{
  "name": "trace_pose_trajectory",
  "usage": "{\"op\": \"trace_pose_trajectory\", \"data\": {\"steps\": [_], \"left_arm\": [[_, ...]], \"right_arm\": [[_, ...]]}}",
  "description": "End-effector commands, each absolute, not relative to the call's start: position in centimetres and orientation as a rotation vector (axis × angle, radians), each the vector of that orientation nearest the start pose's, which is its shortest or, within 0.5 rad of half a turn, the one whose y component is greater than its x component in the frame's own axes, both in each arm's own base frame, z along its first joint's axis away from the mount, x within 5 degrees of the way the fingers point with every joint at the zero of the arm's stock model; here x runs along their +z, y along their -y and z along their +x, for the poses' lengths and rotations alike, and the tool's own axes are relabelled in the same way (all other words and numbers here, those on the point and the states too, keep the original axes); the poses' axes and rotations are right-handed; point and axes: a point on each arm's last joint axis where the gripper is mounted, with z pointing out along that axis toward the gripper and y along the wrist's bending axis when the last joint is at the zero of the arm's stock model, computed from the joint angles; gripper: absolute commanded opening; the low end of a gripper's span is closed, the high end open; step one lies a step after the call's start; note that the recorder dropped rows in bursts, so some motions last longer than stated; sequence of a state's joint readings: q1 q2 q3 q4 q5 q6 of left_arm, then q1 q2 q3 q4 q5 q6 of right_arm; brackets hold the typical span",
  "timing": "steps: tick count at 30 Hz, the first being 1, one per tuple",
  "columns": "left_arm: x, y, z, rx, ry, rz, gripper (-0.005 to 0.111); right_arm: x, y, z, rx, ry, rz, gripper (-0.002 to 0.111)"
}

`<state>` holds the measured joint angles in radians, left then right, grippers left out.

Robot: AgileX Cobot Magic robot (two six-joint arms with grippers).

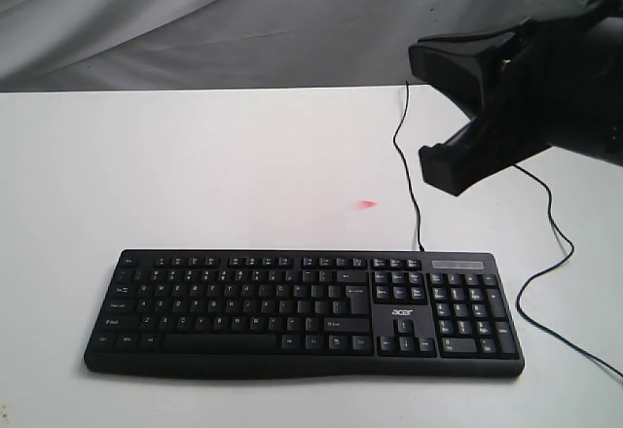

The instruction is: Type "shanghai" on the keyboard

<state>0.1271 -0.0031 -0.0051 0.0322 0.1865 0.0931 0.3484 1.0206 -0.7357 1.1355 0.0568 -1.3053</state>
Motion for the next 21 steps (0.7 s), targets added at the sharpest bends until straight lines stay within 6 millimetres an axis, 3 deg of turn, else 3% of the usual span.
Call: {"op": "trace_pose_trajectory", "data": {"steps": [1, 11, 21], "left_arm": [[19.7, -0.7, 5.6, 0.190, -1.667, -0.006, 0.001], [19.7, -0.7, 5.6, 0.190, -1.667, -0.006, 0.001], [19.7, -0.7, 5.6, 0.190, -1.667, -0.006, 0.001]], "right_arm": [[34.8, -7.6, 19.6, 0.184, -1.672, -0.473, 0.000], [36.8, -6.8, 17.3, 0.188, -1.572, -0.449, 0.000], [36.8, -6.8, 17.3, 0.188, -1.572, -0.449, 0.000]]}}
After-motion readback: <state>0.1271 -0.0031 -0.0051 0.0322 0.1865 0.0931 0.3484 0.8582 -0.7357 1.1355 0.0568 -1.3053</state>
